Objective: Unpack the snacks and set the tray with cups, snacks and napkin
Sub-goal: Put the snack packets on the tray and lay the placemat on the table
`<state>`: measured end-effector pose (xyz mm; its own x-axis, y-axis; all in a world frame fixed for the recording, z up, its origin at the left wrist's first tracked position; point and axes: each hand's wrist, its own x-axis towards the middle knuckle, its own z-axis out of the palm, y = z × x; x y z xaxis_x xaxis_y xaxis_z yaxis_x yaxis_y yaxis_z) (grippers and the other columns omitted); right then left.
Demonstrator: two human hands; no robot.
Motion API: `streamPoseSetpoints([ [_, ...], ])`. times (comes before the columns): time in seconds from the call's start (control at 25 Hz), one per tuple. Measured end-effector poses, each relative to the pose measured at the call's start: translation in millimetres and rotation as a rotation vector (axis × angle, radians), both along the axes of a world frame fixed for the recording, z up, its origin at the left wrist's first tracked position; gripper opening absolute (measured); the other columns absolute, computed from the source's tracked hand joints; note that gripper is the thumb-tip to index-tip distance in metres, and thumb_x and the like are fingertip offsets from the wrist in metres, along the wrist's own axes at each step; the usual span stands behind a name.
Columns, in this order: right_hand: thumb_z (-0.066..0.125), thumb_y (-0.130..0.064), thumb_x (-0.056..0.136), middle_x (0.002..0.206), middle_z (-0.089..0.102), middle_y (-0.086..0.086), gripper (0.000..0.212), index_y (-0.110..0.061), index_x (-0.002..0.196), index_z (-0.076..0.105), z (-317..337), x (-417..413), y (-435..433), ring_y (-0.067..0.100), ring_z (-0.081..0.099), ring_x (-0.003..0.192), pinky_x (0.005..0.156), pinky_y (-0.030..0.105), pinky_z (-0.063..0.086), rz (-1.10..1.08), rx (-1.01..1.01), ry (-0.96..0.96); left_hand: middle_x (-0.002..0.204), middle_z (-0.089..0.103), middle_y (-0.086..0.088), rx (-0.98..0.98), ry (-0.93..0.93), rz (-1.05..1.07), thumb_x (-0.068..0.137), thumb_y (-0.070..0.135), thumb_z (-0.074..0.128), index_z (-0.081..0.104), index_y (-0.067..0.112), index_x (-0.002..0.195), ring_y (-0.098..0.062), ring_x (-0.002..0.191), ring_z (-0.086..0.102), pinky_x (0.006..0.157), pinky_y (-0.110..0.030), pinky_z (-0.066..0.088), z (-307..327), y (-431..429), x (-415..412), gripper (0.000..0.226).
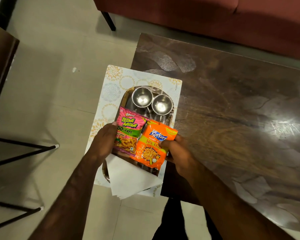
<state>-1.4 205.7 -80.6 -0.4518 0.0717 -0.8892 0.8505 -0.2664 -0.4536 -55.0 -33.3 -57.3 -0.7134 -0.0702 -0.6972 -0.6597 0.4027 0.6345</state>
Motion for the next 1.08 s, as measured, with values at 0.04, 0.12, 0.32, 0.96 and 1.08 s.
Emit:
streamPoseSetpoints([
  [0.04,0.07,-0.002,0.093,0.089,0.083,-0.009,0.033,-0.03,0.11,0.069,-2.3,0.7,0.6,0.012,0.079,0.08,0.061,0.028,0.058,-0.009,-0.017,-0.012,0.103,0.076,0.0,0.008,-0.007,0.013,0.097,0.056,0.034,0.072,0.032,0.1,-0.017,0.1,0.071,0.097,-0.047,0.051,-2.1,-0.6,-0.1,0.045],
  [0.12,0.073,-0.001,0.09,0.084,0.084,-0.011,0.032,-0.03,0.103,0.07,-7.5,1.9,1.9,0.01,0.081,0.075,0.065,0.03,0.058,-0.021,-0.051,-0.021,0.099,0.078,0.004,0.056,-0.029,0.012,0.098,0.054,0.033,0.075,0.039,0.096,-0.011,0.093,0.074,0.088,-0.039,0.052,-4.6,0.6,0.1,0.044],
  [0.32,0.077,0.002,0.086,0.082,0.084,-0.011,0.032,-0.027,0.099,0.071,-13.0,1.0,0.8,0.013,0.08,0.078,0.066,0.031,0.058,-0.016,-0.064,-0.024,0.095,0.079,0.004,0.047,-0.07,0.089,0.094,0.057,0.036,0.076,0.042,0.089,-0.015,0.092,0.074,0.087,-0.037,0.052,-11.9,-2.9,-0.6,0.043],
  [0.96,0.077,0.006,0.088,0.077,0.083,-0.008,0.032,-0.024,0.097,0.07,-16.6,-1.3,3.3,0.015,0.078,0.077,0.07,0.036,0.057,-0.029,-0.087,-0.024,0.108,0.067,-0.018,-0.583,0.171,-0.216,0.083,0.012,0.069,0.061,0.007,0.113,-0.041,0.098,0.063,0.083,-0.048,0.054,-7.3,-35.1,-17.8,0.031],
  [1.08,0.076,0.007,0.09,0.104,0.082,0.008,0.032,-0.013,0.115,0.072,-11.5,-1.2,3.9,0.031,0.077,0.097,0.091,0.052,0.062,-0.024,-0.063,-0.035,0.099,0.068,-0.016,-0.679,0.278,-0.328,0.084,0.011,0.062,0.052,0.014,0.109,-0.045,0.087,0.062,0.067,-0.039,0.044,15.0,-16.6,-8.7,0.027],
])
